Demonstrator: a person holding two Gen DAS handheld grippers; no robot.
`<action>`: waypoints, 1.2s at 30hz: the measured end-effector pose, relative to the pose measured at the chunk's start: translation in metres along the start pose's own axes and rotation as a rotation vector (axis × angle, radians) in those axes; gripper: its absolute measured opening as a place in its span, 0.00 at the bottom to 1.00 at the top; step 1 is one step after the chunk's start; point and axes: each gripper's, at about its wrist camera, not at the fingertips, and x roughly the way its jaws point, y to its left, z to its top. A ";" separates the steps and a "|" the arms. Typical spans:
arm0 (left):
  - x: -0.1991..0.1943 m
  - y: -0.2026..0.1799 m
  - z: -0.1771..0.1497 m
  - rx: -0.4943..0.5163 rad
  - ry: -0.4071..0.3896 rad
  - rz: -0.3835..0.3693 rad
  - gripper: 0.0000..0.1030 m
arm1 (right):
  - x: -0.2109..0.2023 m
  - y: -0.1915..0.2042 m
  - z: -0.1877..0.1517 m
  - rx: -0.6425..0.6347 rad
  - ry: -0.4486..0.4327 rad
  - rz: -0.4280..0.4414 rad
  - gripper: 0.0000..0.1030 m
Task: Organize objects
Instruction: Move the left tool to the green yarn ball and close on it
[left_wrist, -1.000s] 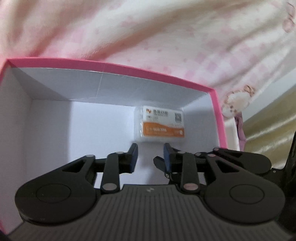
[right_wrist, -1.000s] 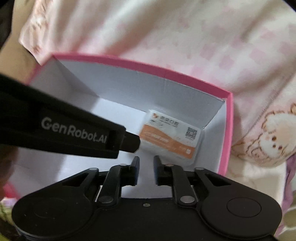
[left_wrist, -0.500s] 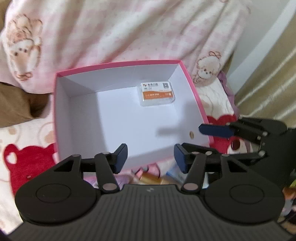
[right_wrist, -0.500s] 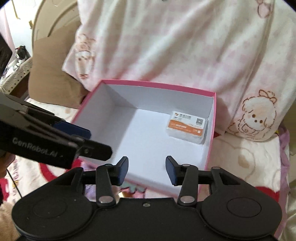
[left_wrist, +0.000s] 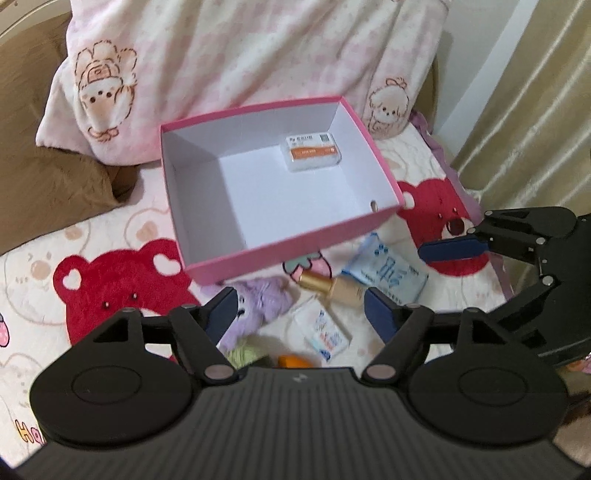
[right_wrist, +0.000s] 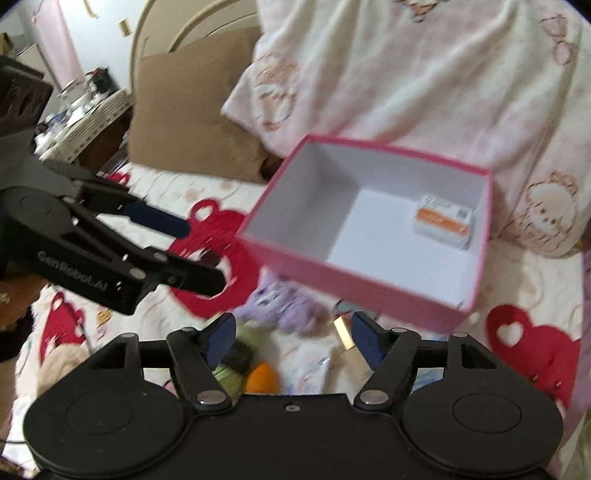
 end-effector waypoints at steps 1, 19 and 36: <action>-0.002 0.001 -0.005 0.001 -0.001 -0.004 0.75 | 0.002 0.005 -0.003 -0.006 0.005 0.011 0.82; 0.023 0.051 -0.074 -0.175 -0.030 -0.089 0.83 | 0.057 0.066 -0.032 -0.129 0.090 0.150 0.84; 0.095 0.089 -0.128 -0.331 0.059 -0.058 0.82 | 0.136 0.100 -0.080 -0.305 0.044 0.028 0.84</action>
